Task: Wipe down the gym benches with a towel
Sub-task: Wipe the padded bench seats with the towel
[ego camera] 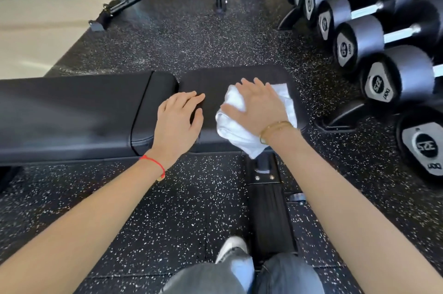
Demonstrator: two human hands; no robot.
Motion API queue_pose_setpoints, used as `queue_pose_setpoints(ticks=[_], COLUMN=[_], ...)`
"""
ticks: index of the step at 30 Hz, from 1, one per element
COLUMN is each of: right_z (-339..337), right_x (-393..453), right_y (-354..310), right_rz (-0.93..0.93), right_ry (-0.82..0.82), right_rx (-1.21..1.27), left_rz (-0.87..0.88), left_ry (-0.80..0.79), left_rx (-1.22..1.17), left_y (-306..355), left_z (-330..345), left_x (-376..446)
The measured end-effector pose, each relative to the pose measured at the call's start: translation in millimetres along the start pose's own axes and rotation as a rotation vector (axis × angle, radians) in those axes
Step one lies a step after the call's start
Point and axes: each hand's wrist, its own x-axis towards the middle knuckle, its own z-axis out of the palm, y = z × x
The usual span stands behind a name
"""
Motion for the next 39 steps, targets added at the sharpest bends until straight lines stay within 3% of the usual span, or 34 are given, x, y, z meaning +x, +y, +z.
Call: queue_pose_setpoints(ticks=[4,9,13,19,25,29,31,39], right_z=[6,12,3,14,-2,-20,-35,-192], right_x=[-36,-33,18,34,-1,2,8,1], right_y=[10,25,28,1,13,20,22,16], right_rz=[-0.038,-0.039,0.145,-0.062,-0.077,0.001,0.051,0.127], right_ry=[0.168,0.114,0.0,0.038,0.157,0.086,0.014,-0.046], right_rx=[-0.003,-0.056,-0.088,-0.019,0.082,0.144,0.033,0.128], left_rz=[-0.01,-0.019,-0.022,-0.021,-0.031,-0.086,-0.132,-0.095], left_ry=[0.001,-0.003,-0.001,-0.007,-0.087,-0.214,-0.272,-0.378], left_rx=[0.004,0.005,-0.009,-0.024,-0.024,-0.023,-0.033,0.013], left_y=[0,0,0,0,2,5,11,61], left_z=[0,2,2,1,-8,-30,-50,-176], left_x=[0,0,0,0,6,25,42,120])
